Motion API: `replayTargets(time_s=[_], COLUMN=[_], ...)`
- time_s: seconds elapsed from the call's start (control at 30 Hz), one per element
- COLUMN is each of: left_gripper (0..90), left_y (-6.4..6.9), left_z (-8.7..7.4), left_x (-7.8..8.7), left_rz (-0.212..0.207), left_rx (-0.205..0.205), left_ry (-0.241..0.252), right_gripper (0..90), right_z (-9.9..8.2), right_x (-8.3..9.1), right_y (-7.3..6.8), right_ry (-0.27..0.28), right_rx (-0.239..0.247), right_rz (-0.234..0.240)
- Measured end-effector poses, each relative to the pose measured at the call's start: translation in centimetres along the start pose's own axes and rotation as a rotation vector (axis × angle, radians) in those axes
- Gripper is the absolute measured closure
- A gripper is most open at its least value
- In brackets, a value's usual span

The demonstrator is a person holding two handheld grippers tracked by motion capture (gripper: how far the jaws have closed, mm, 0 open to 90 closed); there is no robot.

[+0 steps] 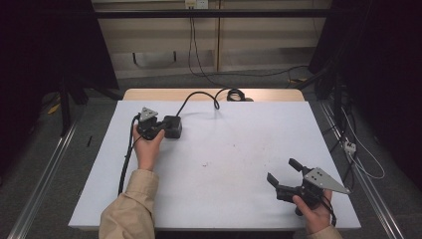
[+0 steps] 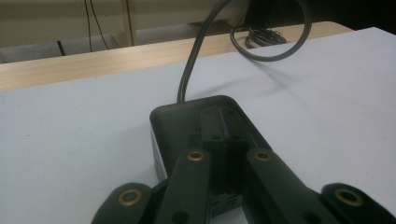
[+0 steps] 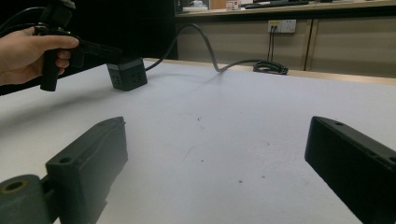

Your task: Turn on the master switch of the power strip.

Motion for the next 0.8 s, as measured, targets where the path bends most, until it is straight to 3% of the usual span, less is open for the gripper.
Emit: replayTargets(time_s=[0.8], left_gripper=[90.0], left_y=[0.14], left_z=[0.08], left_x=[-0.05], left_rz=[0.008], left_rx=[0.007], left_ry=[-0.011], right_gripper=[5.4], right_z=[0.1], right_x=[-0.01], right_y=[-0.08], right_ry=[0.001], right_rx=[0.006], right_rz=[0.003])
Point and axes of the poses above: each handheld gripper's, and its own axes: x roughly backward along the jaws, z roughly out of its top, y roughly to its right, the point moved 1 cm from there along -x, roughly forward along the jaws, and after that the axes turned 13 degrees about -y, right-handed, at the moved point
